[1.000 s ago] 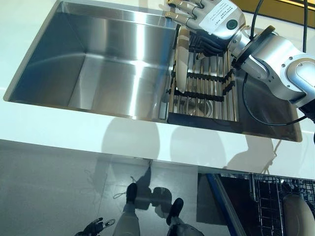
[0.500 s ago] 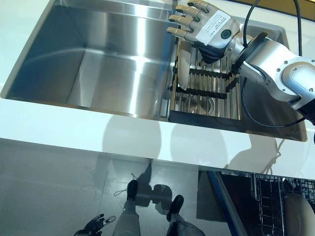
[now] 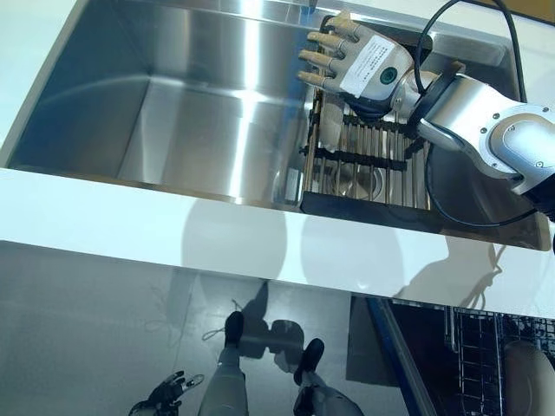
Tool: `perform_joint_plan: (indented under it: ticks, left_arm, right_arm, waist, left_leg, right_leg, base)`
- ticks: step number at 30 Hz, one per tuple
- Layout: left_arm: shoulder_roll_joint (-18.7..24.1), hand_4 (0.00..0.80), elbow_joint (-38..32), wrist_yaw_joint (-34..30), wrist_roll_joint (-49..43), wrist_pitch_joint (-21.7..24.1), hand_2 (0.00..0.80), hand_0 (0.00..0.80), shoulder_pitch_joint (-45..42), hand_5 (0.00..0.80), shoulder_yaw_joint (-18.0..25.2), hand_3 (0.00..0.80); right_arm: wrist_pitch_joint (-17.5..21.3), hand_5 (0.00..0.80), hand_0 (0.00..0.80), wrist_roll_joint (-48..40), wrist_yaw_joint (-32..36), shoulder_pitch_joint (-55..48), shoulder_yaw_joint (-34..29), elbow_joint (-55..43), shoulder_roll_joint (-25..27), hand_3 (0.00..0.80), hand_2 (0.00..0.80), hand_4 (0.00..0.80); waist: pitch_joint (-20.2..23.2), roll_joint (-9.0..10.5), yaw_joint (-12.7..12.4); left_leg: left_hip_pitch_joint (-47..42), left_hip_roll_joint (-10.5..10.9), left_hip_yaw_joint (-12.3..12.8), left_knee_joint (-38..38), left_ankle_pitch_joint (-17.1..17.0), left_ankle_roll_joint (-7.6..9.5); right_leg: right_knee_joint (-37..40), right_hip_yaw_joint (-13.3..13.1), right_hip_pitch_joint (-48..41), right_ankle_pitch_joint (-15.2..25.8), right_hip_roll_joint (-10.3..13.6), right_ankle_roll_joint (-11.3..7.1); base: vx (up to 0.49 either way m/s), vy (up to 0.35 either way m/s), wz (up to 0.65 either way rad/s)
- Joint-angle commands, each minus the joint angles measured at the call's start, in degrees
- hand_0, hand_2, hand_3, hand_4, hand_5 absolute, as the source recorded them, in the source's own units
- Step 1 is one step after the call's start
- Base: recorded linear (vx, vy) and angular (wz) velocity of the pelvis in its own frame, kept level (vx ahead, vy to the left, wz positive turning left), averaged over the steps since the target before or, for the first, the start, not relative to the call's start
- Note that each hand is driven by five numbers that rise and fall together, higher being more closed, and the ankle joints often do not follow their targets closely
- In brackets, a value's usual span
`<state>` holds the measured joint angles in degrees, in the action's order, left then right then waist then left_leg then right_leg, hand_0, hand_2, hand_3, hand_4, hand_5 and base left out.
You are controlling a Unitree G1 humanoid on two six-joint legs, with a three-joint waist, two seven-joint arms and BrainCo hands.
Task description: Take plates into dishwasher
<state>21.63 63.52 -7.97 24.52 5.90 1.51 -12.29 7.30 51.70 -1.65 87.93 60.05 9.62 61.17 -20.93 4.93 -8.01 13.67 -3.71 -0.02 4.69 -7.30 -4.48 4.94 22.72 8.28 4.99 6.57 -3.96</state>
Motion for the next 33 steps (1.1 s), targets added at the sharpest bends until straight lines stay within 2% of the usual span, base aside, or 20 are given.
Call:
perform_joint_plan:
  ticks: [1,8,21,28,33]
  left_arm:
    - [1.9,0.0,-0.4,-0.9,2.5,0.9,0.0,0.0,-0.4,0.0,-1.9,0.0]
    - [1.8,0.0,-0.3,-0.9,2.5,1.1,0.0,0.0,-0.6,0.0,-1.7,0.0]
    - [1.6,0.0,0.2,-0.3,1.8,1.0,0.0,0.0,-1.2,0.0,-1.0,0.0]
    - [1.9,0.0,1.1,0.8,-1.4,-0.3,0.0,0.0,-2.1,0.0,0.8,0.0]
    - [1.7,0.0,2.6,3.0,-3.5,-2.2,0.0,0.0,-2.3,0.0,2.1,0.0]
  right_arm:
    - [0.4,0.8,0.8,3.7,1.0,4.1,3.4,-0.1,0.9,0.8,0.8,0.8]
    - [-0.6,0.8,0.8,8.0,1.7,4.2,3.5,1.3,0.6,0.8,0.8,0.8]
    - [-2.0,0.8,0.8,13.3,-1.7,3.7,1.7,4.4,1.7,0.8,0.8,0.8]
    - [-4.3,0.8,0.8,11.9,-5.5,2.3,-0.3,7.0,3.7,0.8,0.8,0.8]
    - [-6.7,0.8,0.8,6.0,-8.1,2.2,-1.6,8.4,5.2,0.8,0.8,0.8]
  waist:
    - [-0.2,1.25,-1.5]
    - [-0.3,1.27,-1.7]
    - [1.5,1.76,-1.0]
    - [5.1,3.22,0.1]
    - [9.1,4.37,1.5]
  left_leg:
    - [-1.0,2.7,5.3,0.3,3.9,2.18]
    - [-0.8,2.9,5.2,0.3,3.8,2.24]
    - [-1.9,2.6,5.9,0.3,4.3,2.21]
    - [-4.2,2.1,6.5,0.3,5.5,2.15]
    - [-6.6,1.6,6.8,0.3,6.3,2.07]
  right_leg:
    - [0.1,0.2,0.7,-0.6,0.9,-4.11]
    - [0.1,0.3,0.8,-0.6,0.9,-4.08]
    - [0.1,0.0,0.0,-0.8,0.7,-4.18]
    - [0.1,-0.9,-2.0,-1.5,0.1,-4.22]
    - [0.1,-2.3,-3.9,-2.1,-0.4,-4.09]
  base:
    - [0.0,0.0,0.0]
    - [0.0,0.0,0.0]
    - [0.0,0.0,0.0]
    - [-0.002,-0.034,-0.01]
    - [0.006,-0.051,-0.07]
